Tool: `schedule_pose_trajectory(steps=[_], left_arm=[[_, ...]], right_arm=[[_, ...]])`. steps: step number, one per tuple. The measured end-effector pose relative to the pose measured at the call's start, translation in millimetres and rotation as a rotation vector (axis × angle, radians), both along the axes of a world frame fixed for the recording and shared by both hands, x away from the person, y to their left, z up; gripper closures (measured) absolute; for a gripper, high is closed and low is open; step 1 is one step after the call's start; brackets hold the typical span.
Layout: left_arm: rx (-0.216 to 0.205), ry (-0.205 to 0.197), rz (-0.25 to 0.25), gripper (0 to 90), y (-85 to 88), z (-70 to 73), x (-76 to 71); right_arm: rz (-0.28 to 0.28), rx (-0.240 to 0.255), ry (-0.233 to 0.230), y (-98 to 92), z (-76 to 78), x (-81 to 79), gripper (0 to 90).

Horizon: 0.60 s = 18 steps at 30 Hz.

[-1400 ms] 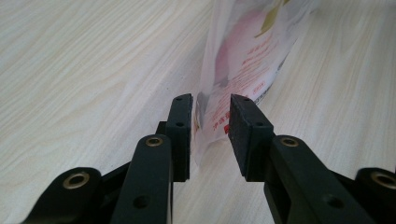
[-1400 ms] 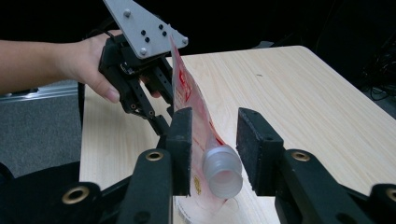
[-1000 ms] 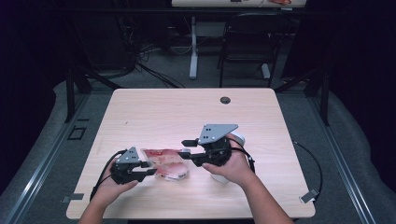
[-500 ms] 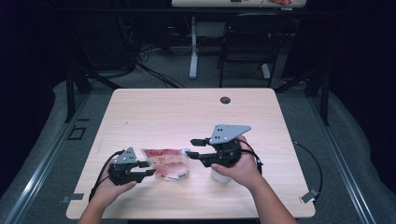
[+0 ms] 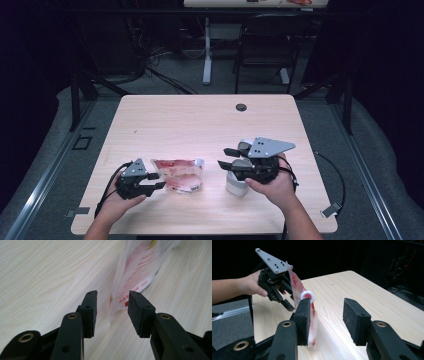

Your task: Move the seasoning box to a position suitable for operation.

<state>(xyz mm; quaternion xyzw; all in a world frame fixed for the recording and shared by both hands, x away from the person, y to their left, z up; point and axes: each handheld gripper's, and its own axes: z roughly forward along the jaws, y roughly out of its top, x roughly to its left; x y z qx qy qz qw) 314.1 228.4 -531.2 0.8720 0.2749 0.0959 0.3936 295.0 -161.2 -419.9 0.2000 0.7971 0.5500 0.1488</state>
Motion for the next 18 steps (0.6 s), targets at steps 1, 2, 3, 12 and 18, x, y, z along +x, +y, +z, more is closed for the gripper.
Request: schedule_pose_trajectory(steps=[1,2,3,12,18], left_arm=[[-0.001,0.001,0.005,59.2,1.3,0.0,-0.4],[-0.005,0.001,0.012,59.2,2.6,0.0,-1.1],[-0.006,0.0,0.019,59.0,4.1,0.2,-1.4],[-0.021,-0.005,0.01,58.6,9.3,4.1,-7.0],[-0.01,-0.011,-0.007,60.8,6.9,4.6,-7.5]], right_arm=[[-0.007,0.014,0.004,-3.8,-1.3,-1.2,58.1],[-0.016,0.019,0.004,-7.9,-2.4,-2.3,58.1],[-0.024,0.03,0.008,-11.2,-3.9,-3.0,58.1],[-0.089,0.045,0.022,-29.6,-15.8,-7.3,57.5],[-0.103,0.048,0.016,-33.9,-18.5,-10.2,57.3]])
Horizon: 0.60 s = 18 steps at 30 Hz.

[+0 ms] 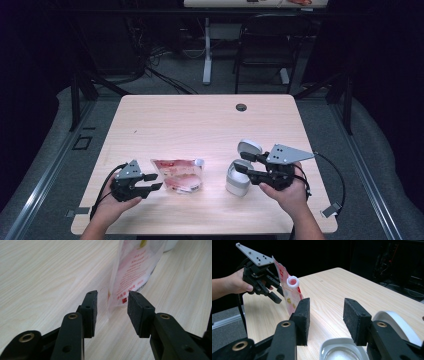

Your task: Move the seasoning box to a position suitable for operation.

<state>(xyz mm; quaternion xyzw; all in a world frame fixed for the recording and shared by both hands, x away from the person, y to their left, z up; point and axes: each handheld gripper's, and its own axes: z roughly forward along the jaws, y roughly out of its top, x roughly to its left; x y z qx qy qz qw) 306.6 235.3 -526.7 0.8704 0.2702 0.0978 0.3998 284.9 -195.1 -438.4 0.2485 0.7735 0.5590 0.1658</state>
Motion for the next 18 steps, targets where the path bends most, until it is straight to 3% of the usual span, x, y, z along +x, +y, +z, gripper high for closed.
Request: schedule_pose_trajectory(steps=[10,18], left_arm=[[0.003,-0.003,0.048,60.0,2.5,-1.9,1.0],[-0.003,-0.002,0.078,59.6,7.4,-1.4,1.7]], right_arm=[[-0.057,0.036,-0.004,-22.9,1.0,-2.9,57.7],[-0.12,0.038,-0.003,-42.7,5.0,-3.5,58.4]])
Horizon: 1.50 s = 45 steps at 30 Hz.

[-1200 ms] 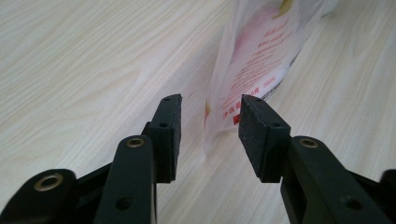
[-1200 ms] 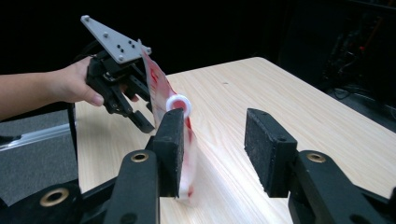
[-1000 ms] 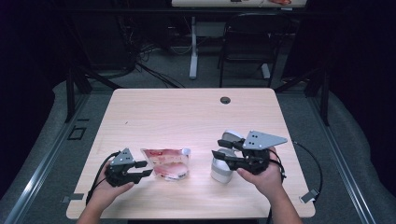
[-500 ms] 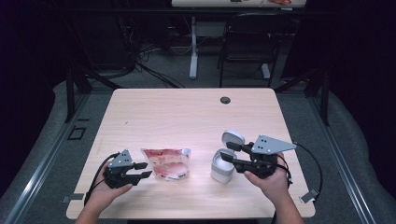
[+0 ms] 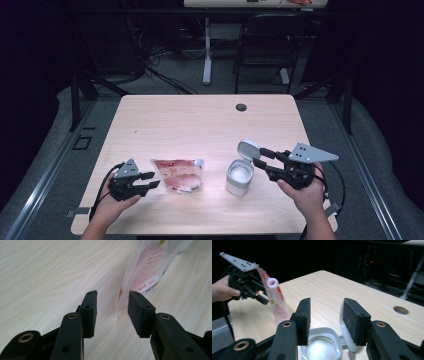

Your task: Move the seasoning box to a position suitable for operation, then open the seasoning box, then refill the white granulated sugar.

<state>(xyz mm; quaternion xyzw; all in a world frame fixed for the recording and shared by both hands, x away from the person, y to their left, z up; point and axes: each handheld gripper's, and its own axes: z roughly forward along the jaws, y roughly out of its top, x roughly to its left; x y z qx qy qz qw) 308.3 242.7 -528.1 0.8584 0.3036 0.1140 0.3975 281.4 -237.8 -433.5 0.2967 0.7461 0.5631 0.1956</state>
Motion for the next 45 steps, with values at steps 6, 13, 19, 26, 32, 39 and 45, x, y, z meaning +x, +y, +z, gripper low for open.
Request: schedule_pose_trajectory(steps=[6,13,19,26,32,39,45], left_arm=[[0.006,0.0,0.01,59.6,1.4,-1.1,-0.6],[0.014,0.014,0.011,59.7,1.6,-3.4,-0.3],[0.015,0.017,0.013,59.8,-0.1,-5.2,-0.2],[0.011,0.014,0.019,59.8,1.7,-5.2,-0.3],[0.014,0.012,0.025,59.8,4.1,-5.1,-3.1],[0.022,0.012,0.034,59.7,6.4,-6.1,-4.2],[0.027,0.011,0.035,59.7,5.9,-6.7,-4.9]], right_arm=[[-0.062,0.005,0.004,-17.2,1.6,0.5,62.4],[-0.146,0.025,0.031,-30.7,-5.8,4.9,65.8],[-0.172,0.021,0.059,-34.8,-12.1,8.7,67.8],[-0.187,0.016,0.07,-35.8,-18.6,13.1,69.8],[-0.221,-0.004,0.09,-39.9,-26.2,18.1,75.0],[-0.252,-0.042,0.112,-39.1,-37.0,26.8,77.3],[-0.27,-0.073,0.13,-36.5,-44.7,31.2,79.4]])
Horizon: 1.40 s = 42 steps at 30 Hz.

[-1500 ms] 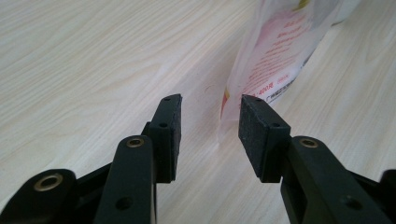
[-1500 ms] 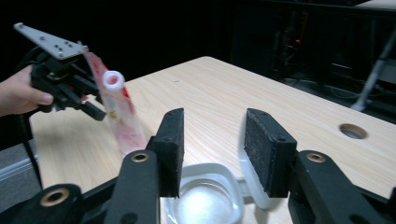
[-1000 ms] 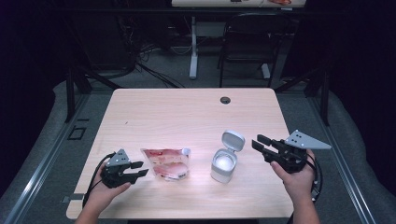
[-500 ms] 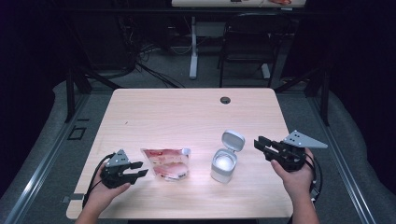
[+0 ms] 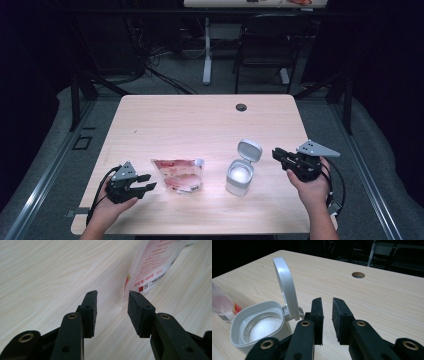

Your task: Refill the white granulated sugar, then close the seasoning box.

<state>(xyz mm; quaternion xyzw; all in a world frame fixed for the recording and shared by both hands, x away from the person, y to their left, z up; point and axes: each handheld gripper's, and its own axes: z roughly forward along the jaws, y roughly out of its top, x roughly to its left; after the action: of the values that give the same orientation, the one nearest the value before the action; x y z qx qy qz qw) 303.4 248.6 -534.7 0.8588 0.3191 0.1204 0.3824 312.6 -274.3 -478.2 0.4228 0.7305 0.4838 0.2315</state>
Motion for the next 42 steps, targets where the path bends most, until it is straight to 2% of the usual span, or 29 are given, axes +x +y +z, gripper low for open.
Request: schedule_pose_trajectory(steps=[5,7,17,19,30,33,37,39,42], left_arm=[[0.011,0.003,-0.009,59.8,-0.3,-1.1,0.1],[0.001,0.0,-0.002,59.8,-0.4,-1.4,0.6],[0.01,0.001,0.001,59.4,-1.4,-3.2,2.3],[0.011,0.002,0.001,59.4,-1.0,-3.1,2.0],[0.006,0.003,0.008,59.3,0.4,-3.9,3.6],[0.0,0.001,0.01,59.2,0.0,-3.7,5.3],[-0.007,0.003,0.012,59.3,-0.6,-3.8,6.2],[-0.006,0.003,0.01,59.3,-0.5,-4.1,5.8],[-0.01,0.001,0.015,59.3,0.1,-4.7,4.9]], right_arm=[[-0.011,0.008,0.008,0.3,-4.3,2.4,79.8],[-0.016,0.009,0.007,1.0,-6.8,3.4,79.8],[-0.035,-0.009,0.043,4.5,-21.0,11.8,80.1],[-0.038,0.002,0.048,3.9,-23.1,13.8,80.2],[-0.044,0.029,0.069,3.7,-29.0,24.2,82.8],[-0.044,0.019,0.074,4.6,-29.8,27.1,84.9],[-0.04,0.019,0.069,7.3,-29.6,30.3,86.3],[-0.048,0.023,0.042,9.6,-28.3,29.7,90.0],[-0.041,0.028,0.022,11.7,-25.1,29.3,90.0]])
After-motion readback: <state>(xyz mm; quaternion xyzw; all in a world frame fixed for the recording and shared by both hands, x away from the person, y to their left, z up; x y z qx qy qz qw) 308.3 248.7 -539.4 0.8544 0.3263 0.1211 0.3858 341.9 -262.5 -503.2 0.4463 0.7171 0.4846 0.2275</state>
